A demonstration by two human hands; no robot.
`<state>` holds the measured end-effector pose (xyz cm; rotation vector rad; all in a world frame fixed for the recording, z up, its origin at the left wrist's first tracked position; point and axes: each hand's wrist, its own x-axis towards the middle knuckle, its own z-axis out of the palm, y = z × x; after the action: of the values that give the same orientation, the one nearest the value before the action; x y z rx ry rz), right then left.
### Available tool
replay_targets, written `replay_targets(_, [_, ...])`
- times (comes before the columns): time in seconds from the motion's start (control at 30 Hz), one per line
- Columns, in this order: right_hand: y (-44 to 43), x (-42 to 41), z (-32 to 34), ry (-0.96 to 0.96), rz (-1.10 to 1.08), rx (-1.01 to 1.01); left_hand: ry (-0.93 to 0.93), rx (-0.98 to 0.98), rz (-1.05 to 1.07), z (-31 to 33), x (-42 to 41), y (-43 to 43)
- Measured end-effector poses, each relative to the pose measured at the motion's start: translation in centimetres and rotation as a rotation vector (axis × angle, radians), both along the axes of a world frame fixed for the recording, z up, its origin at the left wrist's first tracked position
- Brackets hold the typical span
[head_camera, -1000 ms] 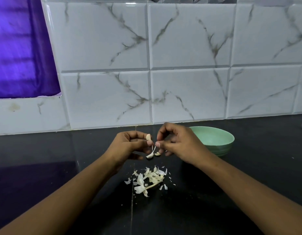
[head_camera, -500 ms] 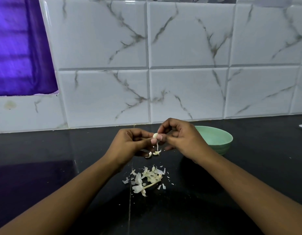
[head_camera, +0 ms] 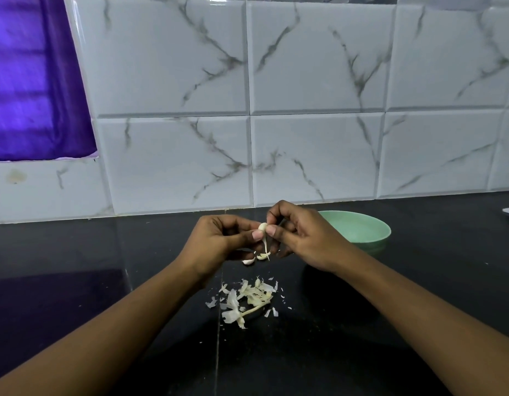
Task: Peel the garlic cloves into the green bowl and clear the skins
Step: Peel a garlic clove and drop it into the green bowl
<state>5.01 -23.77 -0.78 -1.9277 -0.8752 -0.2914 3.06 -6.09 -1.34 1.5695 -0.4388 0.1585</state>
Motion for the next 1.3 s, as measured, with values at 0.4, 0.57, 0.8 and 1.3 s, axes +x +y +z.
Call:
replay_targets(0.4, [0.3, -0.1, -0.1, -0.189, -0.061, -0.131, 0.199, -0.311, 0.040, -0.1, 1.1, 0.9])
replay_targets(0.57, [0.0, 0.3, 0.0, -0.001, 0.010, -0.024, 0.235, -0.198, 0.015, -0.3, 1.2, 1.2])
replay_targets(0.8, [0.0, 0.0, -0.2, 0.129, 0.048, -0.168, 0.161, -0.089, 0.048, -0.5, 1.0, 1.3])
replay_targets(1.3, [0.7, 0.0, -0.4, 0.343, -0.013, 0.327, -0.199, 0.192, 0.178, -0.9, 0.7, 0.2])
